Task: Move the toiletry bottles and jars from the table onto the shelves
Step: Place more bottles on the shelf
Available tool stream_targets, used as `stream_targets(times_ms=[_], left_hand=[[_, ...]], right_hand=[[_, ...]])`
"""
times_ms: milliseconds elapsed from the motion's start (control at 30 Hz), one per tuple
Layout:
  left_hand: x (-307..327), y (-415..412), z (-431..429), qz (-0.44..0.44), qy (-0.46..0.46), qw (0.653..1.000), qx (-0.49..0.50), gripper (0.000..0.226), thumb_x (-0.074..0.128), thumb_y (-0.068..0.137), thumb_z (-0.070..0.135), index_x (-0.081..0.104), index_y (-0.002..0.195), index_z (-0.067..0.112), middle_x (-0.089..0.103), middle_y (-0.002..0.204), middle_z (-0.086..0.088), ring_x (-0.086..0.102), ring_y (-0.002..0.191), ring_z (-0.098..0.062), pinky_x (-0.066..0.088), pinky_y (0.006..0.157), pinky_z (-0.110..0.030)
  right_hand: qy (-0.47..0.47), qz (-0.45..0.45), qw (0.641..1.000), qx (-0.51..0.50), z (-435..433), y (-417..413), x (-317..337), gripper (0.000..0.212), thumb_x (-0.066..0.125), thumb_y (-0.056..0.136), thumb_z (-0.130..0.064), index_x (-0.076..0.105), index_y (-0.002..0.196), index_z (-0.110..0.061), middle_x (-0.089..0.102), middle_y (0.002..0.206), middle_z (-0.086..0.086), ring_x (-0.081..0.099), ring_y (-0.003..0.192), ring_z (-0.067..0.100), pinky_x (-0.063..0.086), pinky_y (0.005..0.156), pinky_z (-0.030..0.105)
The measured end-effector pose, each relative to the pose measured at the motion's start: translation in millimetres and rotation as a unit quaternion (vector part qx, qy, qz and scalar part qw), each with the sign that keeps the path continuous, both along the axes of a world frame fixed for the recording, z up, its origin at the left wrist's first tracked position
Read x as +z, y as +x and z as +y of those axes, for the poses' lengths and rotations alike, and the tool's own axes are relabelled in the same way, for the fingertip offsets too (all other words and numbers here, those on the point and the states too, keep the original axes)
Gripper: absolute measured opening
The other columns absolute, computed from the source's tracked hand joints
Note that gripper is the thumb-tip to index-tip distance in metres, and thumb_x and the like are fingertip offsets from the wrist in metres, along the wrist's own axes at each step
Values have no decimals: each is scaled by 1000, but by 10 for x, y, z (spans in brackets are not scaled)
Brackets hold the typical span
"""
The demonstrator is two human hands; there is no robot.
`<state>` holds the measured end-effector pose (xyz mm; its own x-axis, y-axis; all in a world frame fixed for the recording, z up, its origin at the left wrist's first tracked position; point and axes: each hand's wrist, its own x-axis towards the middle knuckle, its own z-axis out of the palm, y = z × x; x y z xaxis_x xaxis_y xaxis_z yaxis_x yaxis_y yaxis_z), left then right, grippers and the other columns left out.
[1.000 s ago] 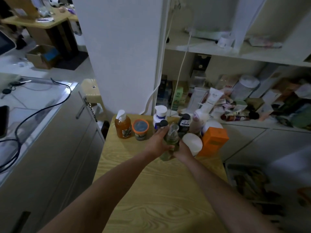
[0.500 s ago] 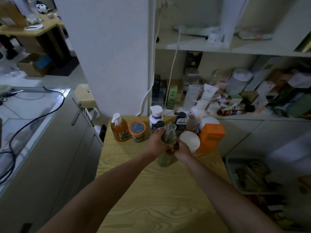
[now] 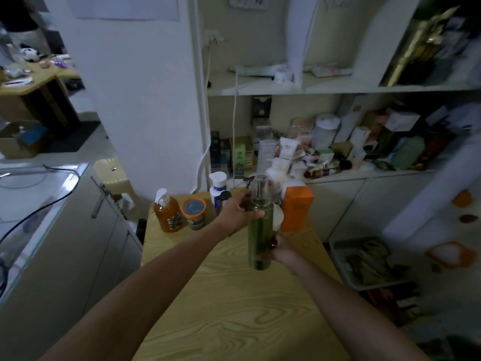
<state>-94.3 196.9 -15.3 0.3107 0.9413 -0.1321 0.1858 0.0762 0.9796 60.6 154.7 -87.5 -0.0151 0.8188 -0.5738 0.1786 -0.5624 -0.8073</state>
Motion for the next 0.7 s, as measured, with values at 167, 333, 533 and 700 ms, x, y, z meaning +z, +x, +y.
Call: stream_targets(times_ms=[167,333,533,700], left_hand=[[-162,412,-204,20,-65,995,-77,61,80,73,15,47,124,21,57,122,-2,58,107,-18,52,79,-28],[-137,1158,-602,17,-57,978,-198,62,78,75,9,47,128,15,57,126,-5,59,107,-17,56,79,-29],[9,2142,-1559,29,1,951,-309,56,77,73,2,51,120,17,58,113,0,58,104,-16,53,75,-19],[61,2949,-2649,3,26,900,-435,54,71,71,-15,53,121,-9,60,122,-16,66,95,-13,54,73,-14]], right_hand=[[55,-86,994,-39,-410,397,108,71,82,65,-7,50,129,-13,58,125,3,54,115,23,48,90,33],[96,-69,985,-129,-1042,988,208,64,85,63,-9,58,120,-11,64,114,2,60,107,21,53,83,34],[115,-93,959,-242,-2278,1731,328,55,82,67,-6,60,117,-9,62,113,6,58,109,24,47,98,42],[87,-118,913,-380,-3666,2210,436,59,81,71,-12,52,122,-10,58,104,-1,57,94,12,50,80,17]])
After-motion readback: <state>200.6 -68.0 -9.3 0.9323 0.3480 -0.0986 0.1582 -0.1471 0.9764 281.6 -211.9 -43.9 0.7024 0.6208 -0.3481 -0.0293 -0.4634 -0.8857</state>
